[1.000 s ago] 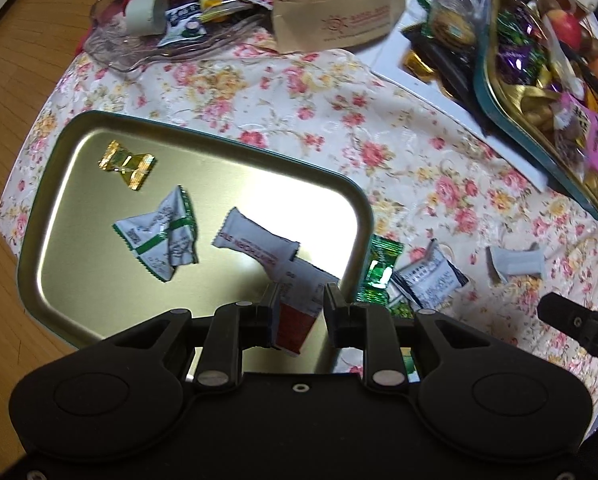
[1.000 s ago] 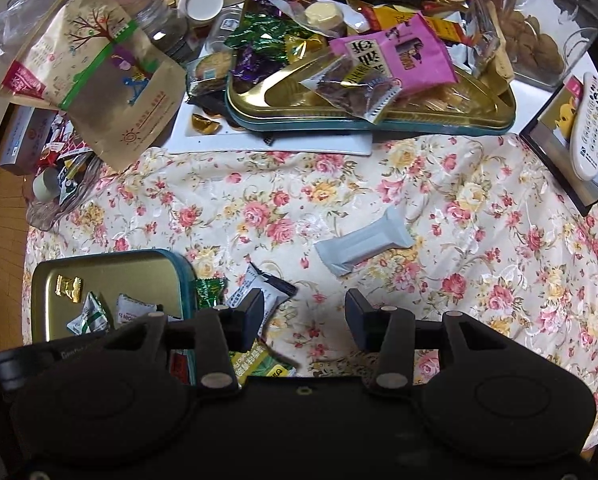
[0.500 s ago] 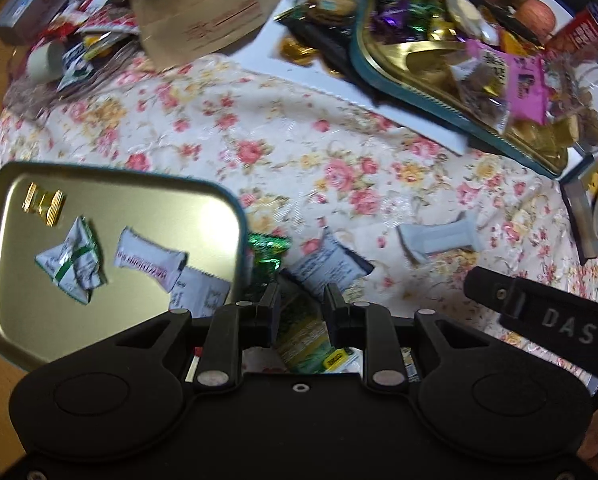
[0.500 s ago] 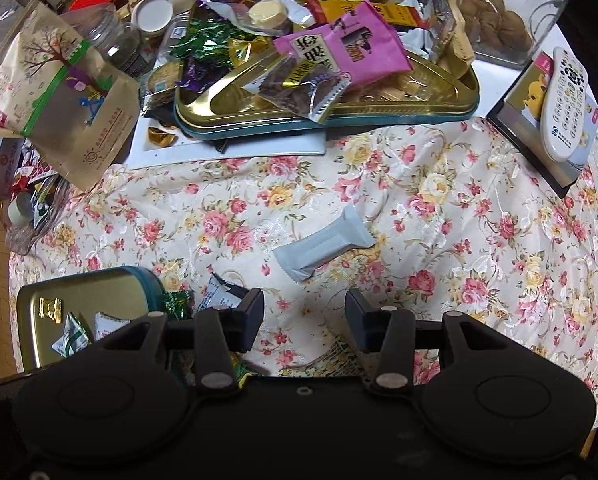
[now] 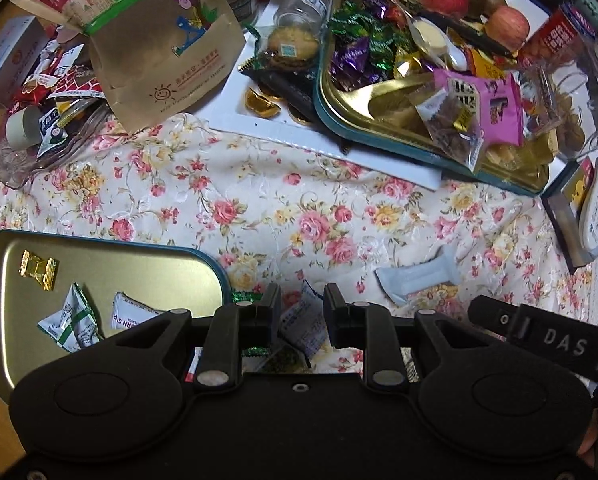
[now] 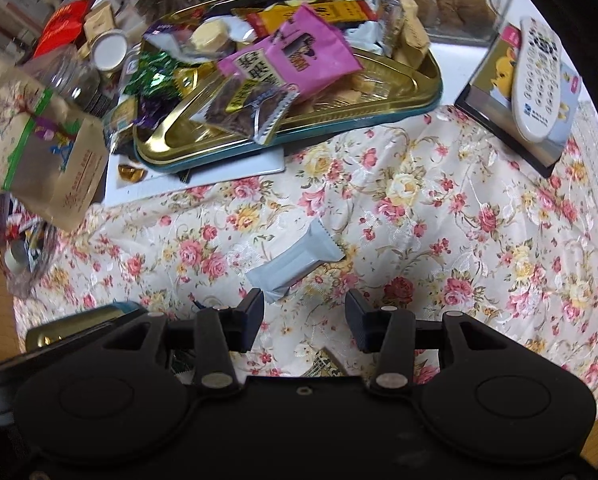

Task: Organize snacks
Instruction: 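Move both grippers back over the loose snacks on the cloth, then grasp the yellow star-print packet with the right gripper while the left gripper approaches a white packet, then grasp the white-and-black packet with the left gripper and lift it, then drop the white packet into the gold tray with the left gripper while the right gripper carries its packet, then lower the yellow star-print packet into the gold tray and open the right gripper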

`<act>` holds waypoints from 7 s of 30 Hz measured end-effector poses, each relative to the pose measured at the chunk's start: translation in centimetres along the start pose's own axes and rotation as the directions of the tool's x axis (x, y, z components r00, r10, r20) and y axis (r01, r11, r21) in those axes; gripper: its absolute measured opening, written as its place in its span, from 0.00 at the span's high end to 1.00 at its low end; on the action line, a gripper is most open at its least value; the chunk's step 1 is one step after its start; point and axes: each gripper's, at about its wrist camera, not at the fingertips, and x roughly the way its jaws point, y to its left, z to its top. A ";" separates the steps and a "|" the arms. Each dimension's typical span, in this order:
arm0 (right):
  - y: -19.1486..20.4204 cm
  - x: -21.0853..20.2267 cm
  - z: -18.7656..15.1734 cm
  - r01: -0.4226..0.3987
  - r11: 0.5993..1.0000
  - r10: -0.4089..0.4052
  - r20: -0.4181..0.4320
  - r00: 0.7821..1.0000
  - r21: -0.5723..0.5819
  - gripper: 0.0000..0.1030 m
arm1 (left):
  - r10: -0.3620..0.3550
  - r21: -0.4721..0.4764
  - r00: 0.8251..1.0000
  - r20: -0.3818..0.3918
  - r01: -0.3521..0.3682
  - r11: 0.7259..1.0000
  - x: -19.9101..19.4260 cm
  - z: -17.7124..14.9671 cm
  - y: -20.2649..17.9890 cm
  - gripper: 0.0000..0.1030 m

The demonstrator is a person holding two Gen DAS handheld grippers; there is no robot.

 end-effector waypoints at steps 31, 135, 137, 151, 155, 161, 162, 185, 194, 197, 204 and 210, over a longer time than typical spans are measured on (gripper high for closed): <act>-1.6 9.8 -5.9 0.053 0.973 0.050 -0.430 0.901 0.224 0.53 | -0.081 -0.039 0.996 -0.028 0.080 0.996 -0.5 0.6 1.4 0.68; 7.4 1.6 -2.8 -0.035 0.998 0.032 -0.047 0.998 -0.057 0.68 | 0.095 -0.270 0.994 0.059 -0.076 0.960 -2.3 1.7 12.6 0.59; 8.5 1.6 -3.2 -0.045 0.994 0.042 -0.038 0.998 -0.095 0.68 | 0.114 -0.295 0.991 0.067 -0.089 0.951 -2.7 1.8 13.9 0.59; 15.6 1.9 -6.0 -0.120 0.955 0.109 -0.054 0.993 -0.271 0.68 | 0.159 -0.387 0.986 0.041 -0.131 0.913 -3.2 1.1 19.7 0.58; 17.2 2.1 -6.7 -0.131 0.944 0.116 -0.065 0.991 -0.304 0.68 | 0.141 -0.418 0.990 0.008 -0.125 0.900 -2.7 0.1 21.2 0.58; 18.9 1.4 -8.3 -0.148 0.919 0.128 -0.077 0.989 -0.365 0.68 | 0.173 -0.436 0.985 0.004 -0.154 0.887 -3.6 -2.7 22.3 0.58; 19.1 1.3 -8.7 -0.147 0.914 0.128 -0.076 0.989 -0.378 0.68 | 0.182 -0.438 0.983 0.009 -0.160 0.885 -3.9 -3.1 22.5 0.58; 20.2 -1.4 -13.9 -0.117 0.821 0.122 -0.029 0.992 -0.559 0.68 | 0.172 -0.529 0.985 0.034 -0.128 0.839 -5.7 -9.5 23.4 0.54; 20.3 -1.4 -14.4 -0.110 0.810 0.115 -0.027 0.993 -0.576 0.68 | 0.138 -0.578 0.990 0.017 -0.103 0.809 -4.8 -10.9 23.5 0.55; 20.5 -1.2 -14.6 -0.094 0.805 0.102 -0.019 0.995 -0.586 0.68 | 0.146 -0.581 0.989 0.007 -0.115 0.806 -4.7 -11.2 23.6 0.55; 20.5 -0.6 -14.7 -0.078 0.805 0.083 -0.019 0.996 -0.588 0.68 | 0.150 -0.614 0.988 -0.039 -0.143 0.776 -4.1 -12.2 24.7 0.55; 20.9 0.0 -14.8 -0.081 0.795 0.078 -0.032 0.996 -0.601 0.65 | 0.098 -0.652 0.993 -0.064 -0.116 0.749 -3.6 -13.1 25.5 0.55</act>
